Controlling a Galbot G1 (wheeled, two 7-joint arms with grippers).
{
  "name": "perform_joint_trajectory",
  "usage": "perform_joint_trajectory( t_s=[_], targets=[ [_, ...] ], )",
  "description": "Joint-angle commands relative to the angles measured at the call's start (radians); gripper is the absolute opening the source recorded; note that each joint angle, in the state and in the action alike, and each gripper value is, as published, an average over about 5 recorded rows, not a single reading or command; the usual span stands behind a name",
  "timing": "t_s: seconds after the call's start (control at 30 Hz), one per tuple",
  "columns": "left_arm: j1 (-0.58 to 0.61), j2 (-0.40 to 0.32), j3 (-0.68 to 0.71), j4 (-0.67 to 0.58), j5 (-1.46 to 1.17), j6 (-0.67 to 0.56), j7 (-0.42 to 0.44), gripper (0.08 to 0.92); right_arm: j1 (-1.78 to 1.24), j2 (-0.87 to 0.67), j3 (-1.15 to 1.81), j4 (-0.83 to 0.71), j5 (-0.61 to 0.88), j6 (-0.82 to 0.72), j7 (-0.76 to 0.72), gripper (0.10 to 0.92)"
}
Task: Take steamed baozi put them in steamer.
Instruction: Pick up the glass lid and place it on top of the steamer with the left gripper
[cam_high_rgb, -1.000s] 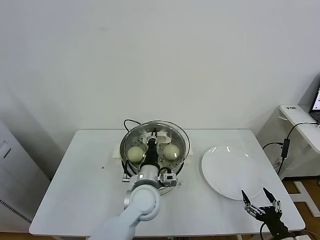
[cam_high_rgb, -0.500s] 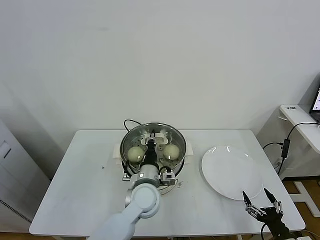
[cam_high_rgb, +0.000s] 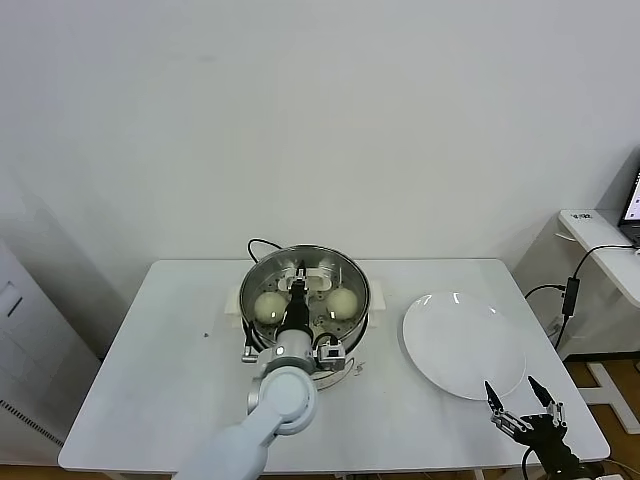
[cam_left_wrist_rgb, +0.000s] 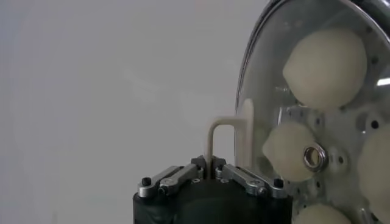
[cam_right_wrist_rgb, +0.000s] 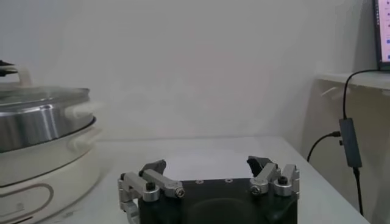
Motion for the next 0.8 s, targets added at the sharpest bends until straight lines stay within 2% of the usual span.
perform_joint_trajectory(
  t_s=[0.03,0.17,0.37,0.67,0.8],
  targets=[
    [0.017,0.009,-0.003,-0.033,-0.083,0.049,-0.027,0.132,0.001,0.000,0.000,-0.001,0.002,0.003,-0.004,0.823],
    [0.036,0.030,-0.003,-0.102,-0.177,0.049,-0.060,0.219,0.007,-0.005,-0.003,-0.004,0.003,0.005,-0.006,0.823],
    [0.087,0.097,-0.035,-0.246,-0.371,0.049,-0.114,0.392,0.027,-0.022,-0.008,-0.024,0.009,0.007,-0.008,0.823],
    [0.228,0.231,-0.179,-0.436,-0.661,0.044,-0.156,0.652,0.091,-0.052,-0.064,-0.066,0.025,-0.002,0.018,0.823],
    [0.296,0.287,-0.259,-0.521,-0.840,-0.026,-0.209,0.767,0.147,-0.074,-0.109,-0.069,0.069,-0.020,0.063,0.823]
  ],
)
